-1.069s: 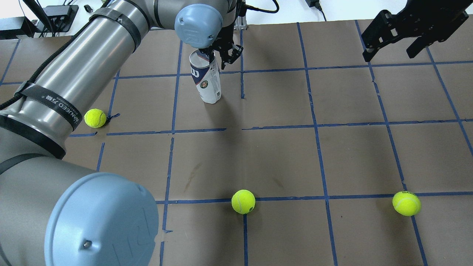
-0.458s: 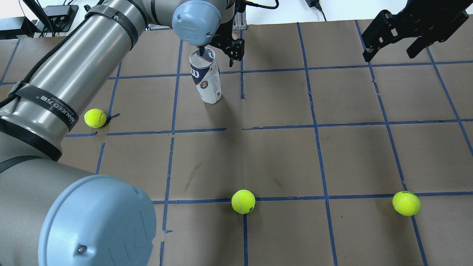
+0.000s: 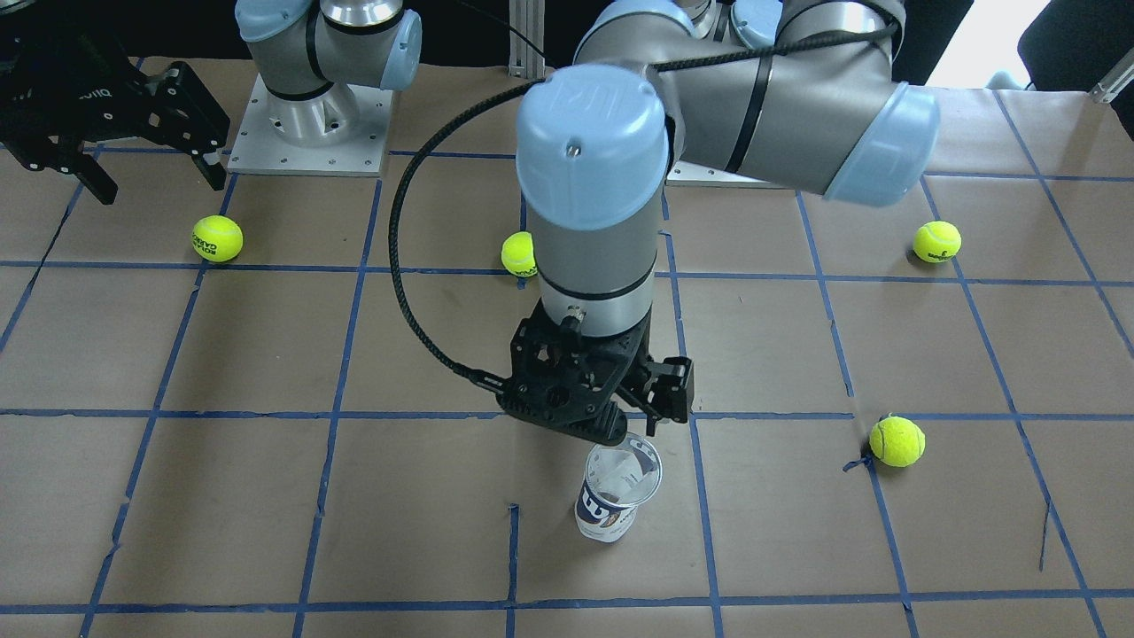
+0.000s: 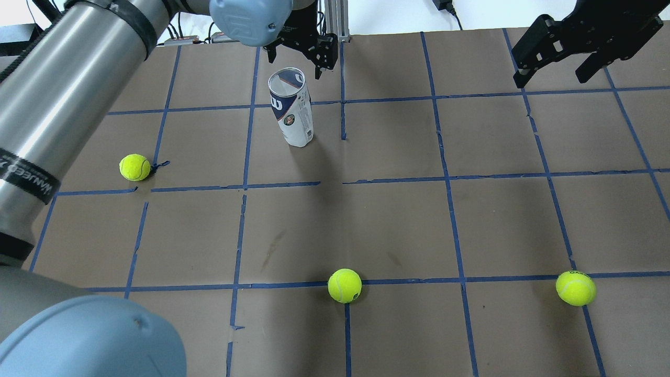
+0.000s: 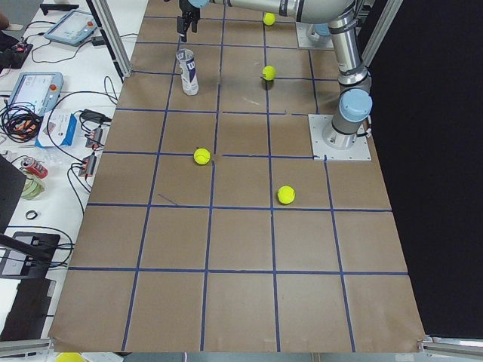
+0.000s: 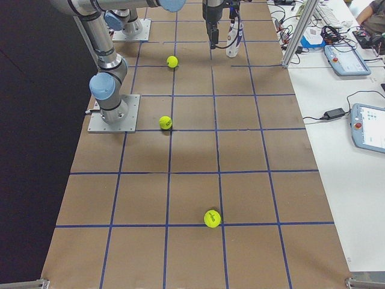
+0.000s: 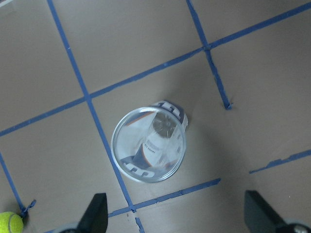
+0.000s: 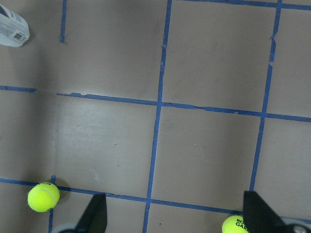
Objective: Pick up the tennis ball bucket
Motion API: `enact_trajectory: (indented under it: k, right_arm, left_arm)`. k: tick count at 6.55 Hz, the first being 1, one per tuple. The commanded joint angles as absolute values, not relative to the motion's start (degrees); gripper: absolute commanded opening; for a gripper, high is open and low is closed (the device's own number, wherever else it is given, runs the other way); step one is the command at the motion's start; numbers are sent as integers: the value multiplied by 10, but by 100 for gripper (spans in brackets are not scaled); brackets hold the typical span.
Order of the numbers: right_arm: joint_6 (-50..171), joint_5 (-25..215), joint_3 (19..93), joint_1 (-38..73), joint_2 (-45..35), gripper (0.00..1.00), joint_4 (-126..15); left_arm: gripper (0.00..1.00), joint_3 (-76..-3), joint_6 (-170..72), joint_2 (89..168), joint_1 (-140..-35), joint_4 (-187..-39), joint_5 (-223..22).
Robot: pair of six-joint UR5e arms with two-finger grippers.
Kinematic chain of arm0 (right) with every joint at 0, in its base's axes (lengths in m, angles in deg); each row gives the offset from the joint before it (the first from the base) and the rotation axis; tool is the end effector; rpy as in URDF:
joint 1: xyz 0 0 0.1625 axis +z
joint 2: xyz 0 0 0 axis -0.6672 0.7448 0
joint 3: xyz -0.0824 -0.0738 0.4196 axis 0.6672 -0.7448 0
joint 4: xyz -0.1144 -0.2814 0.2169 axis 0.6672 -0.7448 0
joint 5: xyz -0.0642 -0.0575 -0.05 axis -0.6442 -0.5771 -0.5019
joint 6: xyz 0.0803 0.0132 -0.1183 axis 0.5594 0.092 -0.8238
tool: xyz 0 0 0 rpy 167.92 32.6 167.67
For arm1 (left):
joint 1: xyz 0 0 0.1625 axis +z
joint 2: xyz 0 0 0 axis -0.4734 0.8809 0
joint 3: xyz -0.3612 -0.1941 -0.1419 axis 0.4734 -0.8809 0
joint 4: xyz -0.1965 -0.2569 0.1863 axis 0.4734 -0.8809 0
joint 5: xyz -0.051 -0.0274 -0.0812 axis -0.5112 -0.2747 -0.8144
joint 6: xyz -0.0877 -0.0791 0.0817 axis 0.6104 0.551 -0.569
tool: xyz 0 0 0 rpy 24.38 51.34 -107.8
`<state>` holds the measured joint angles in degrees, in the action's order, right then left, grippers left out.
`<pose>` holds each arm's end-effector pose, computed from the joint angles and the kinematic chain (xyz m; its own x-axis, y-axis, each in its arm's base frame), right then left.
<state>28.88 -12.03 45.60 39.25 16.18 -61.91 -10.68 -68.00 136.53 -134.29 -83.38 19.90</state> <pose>0.0779 -0.4566 0.5125 -0.9896 -0.1158 -0.0850 -0.1104 0.9917 -0.0661 -0.2892 -0.6014 0.4157 -0.9302 0.3335 -0.1534 0.3453 0.9367 -0.0575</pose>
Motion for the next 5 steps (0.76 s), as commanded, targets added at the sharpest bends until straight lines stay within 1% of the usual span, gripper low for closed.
enact_trajectory:
  k: [1,2,3,4,5]
  right_arm:
    - [289,-120,456,392,162,100,-618]
    - [289,-120,456,392,162,100,-619]
    - [289,-120,456,392,162,100,-619]
    - [289,-120,456,392,162,100,-619]
    - [289,-120,456,392,162,100,-619]
  left_arm:
    - [100,-116,-679,1320,-1297,-878,192]
    - [100,-133,-677,1301,-1270,-879,158]
    - [100,-171,-681,1262,-1230,-887,126]
    - [99,-247,-685,1204,-1206,-889,122]
    - [99,-330,-687,1149,-1184,-850,112]
